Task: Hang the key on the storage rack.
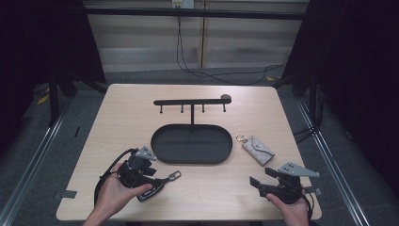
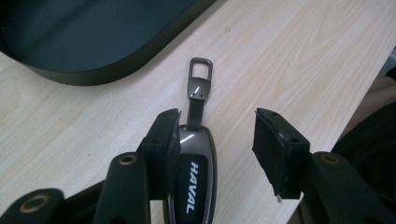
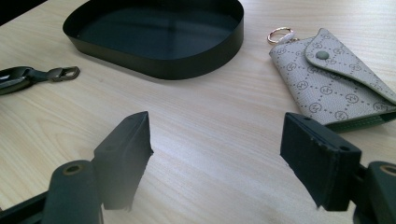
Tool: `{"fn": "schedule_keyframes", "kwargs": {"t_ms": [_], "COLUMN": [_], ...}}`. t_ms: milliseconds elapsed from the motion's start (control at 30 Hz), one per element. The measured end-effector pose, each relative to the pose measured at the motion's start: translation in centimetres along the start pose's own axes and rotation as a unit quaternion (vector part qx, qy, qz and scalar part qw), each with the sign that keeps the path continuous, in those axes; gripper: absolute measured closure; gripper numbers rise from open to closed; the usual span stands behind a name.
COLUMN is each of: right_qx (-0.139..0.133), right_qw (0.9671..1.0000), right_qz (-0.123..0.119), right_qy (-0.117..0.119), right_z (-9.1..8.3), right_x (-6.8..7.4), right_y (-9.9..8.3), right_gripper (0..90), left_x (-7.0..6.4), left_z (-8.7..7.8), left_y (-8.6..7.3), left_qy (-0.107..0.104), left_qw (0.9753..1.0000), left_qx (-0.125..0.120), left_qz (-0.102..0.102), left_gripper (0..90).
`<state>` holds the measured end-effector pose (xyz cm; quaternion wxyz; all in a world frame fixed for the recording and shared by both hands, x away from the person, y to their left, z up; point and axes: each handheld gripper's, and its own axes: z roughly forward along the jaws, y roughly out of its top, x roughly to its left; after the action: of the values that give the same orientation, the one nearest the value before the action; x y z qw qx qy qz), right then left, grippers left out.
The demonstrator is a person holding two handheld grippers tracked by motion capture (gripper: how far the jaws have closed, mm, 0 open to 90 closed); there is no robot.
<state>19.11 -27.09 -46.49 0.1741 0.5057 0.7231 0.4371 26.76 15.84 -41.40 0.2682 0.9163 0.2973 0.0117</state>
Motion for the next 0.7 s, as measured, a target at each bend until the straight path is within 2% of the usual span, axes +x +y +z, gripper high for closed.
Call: {"fn": "schedule_keyframes", "kwargs": {"t_ms": [267, 433, 467, 700], "right_qx": [0.003, 0.004, 0.006, 0.005], "right_qw": [1.0000, 1.0000, 1.0000, 1.0000], "right_qz": [0.000, 0.000, -0.002, 0.000], "right_qy": [0.000, 0.000, 0.000, -0.003], "right_z": [0.1, 0.1, 0.1, 0.1], "right_x": [0.0, 0.0, 0.0, 0.0], "right_y": [0.0, 0.0, 0.0, 0.0], "right_gripper": [24.6, 24.6, 24.6, 25.0], "left_x": [0.0, 0.3, 0.4, 0.9], "left_z": [0.6, 1.5, 1.6, 2.4], "left_y": [1.7, 2.8, 2.9, 3.8], "left_qy": [0.004, -0.002, 0.002, -0.004], "left_qw": [0.9995, 0.9980, 0.9977, 0.9959], "left_qx": [0.026, 0.061, 0.066, 0.090], "left_qz": [0.017, 0.018, 0.017, 0.012], "left_gripper": [54.2, 54.4, 53.4, 52.9]}}
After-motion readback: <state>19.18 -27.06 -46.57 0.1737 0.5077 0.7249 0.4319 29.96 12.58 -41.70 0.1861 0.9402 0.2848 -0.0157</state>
